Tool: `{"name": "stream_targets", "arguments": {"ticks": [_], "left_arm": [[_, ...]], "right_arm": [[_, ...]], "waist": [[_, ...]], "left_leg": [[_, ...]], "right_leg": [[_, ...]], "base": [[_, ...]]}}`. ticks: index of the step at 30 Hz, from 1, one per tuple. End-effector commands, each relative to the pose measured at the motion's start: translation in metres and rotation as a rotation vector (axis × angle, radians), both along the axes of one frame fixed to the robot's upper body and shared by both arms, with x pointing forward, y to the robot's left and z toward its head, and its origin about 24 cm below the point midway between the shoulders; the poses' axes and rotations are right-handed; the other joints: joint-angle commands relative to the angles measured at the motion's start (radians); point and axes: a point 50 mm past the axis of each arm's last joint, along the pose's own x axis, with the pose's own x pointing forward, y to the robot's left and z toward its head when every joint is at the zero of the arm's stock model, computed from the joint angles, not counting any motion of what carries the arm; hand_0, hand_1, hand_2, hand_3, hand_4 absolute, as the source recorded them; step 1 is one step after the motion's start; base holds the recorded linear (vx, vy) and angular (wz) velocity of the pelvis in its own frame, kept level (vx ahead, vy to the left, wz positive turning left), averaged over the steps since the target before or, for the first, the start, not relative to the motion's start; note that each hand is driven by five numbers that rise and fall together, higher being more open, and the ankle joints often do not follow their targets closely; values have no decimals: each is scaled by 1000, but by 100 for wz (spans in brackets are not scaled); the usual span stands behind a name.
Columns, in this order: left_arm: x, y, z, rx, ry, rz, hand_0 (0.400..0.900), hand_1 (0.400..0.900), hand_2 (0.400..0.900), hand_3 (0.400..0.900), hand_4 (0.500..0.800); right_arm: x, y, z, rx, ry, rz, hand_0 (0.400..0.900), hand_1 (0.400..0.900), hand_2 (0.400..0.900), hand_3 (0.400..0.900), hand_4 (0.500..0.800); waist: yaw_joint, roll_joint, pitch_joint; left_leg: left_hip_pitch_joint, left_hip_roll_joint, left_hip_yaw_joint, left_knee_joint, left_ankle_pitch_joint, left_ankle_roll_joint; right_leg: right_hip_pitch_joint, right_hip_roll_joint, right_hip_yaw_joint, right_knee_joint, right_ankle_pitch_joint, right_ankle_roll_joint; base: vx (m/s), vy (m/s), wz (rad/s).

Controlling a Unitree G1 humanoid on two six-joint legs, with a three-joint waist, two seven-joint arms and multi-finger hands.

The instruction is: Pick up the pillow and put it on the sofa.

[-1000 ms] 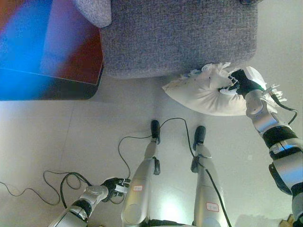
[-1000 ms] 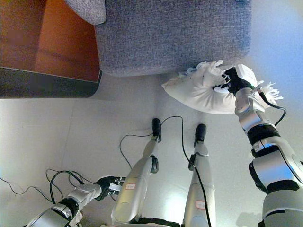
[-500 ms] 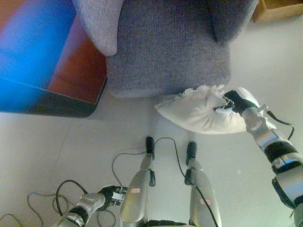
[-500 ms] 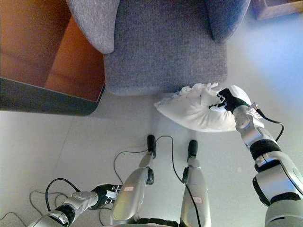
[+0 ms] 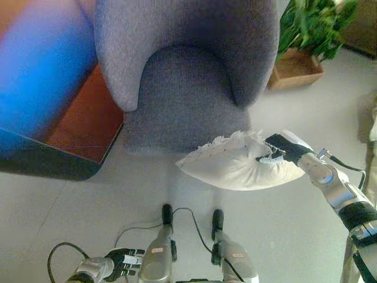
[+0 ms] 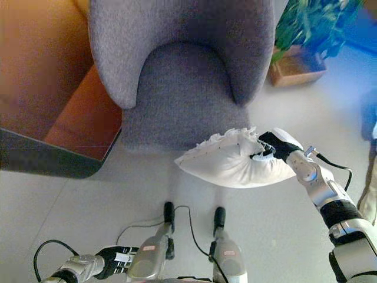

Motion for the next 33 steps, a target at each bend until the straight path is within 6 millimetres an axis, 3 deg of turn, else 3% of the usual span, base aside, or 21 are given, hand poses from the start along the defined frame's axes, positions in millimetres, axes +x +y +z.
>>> {"name": "stream_targets", "arguments": {"ticks": [1, 9, 16, 25, 33], "left_arm": [[-44, -15, -17, -100, 180, -33, 900, 900, 900, 900, 800], [-64, -16, -20, -123, 294, -25, 900, 900, 900, 900, 800], [-73, -16, -21, -120, 373, -37, 900, 900, 900, 900, 800], [-84, -12, -21, -98, 473, -35, 900, 900, 900, 900, 800], [-91, -1, -17, -57, 539, -34, 900, 900, 900, 900, 800]], "right_arm": [[4, 2, 65, 12, -214, 111, 400, 400, 400, 400, 500], [19, 15, 104, 15, -183, 172, 400, 400, 400, 400, 500], [45, 19, 140, -7, -130, 125, 400, 400, 400, 400, 500], [63, 11, 166, -35, -80, -37, 400, 400, 400, 400, 500], [70, 8, 192, 18, -140, -176, 400, 400, 400, 400, 500]], "waist": [[-3, -26, -192], [17, -51, -265], [56, -71, -301], [113, -85, -316], [157, -104, -292]], "left_leg": [[75, -17, 54, -6, -126, -12], [137, -22, 49, -6, -148, -6], [174, -23, 38, -6, -159, -10], [197, -27, 8, -6, -160, -11], [197, -23, -24, -6, -159, -8]], "right_leg": [[18, 14, -21, 29, -43, 37], [89, 18, -24, 10, -48, 37], [140, 13, -46, -1, -52, 38], [182, 7, -78, -1, -63, 37], [191, 12, -87, -1, -63, 39]], "base": [[126, 51, 3], [127, 48, 3], [84, 42, 6], [109, 40, 15], [95, -4, 19]]}}
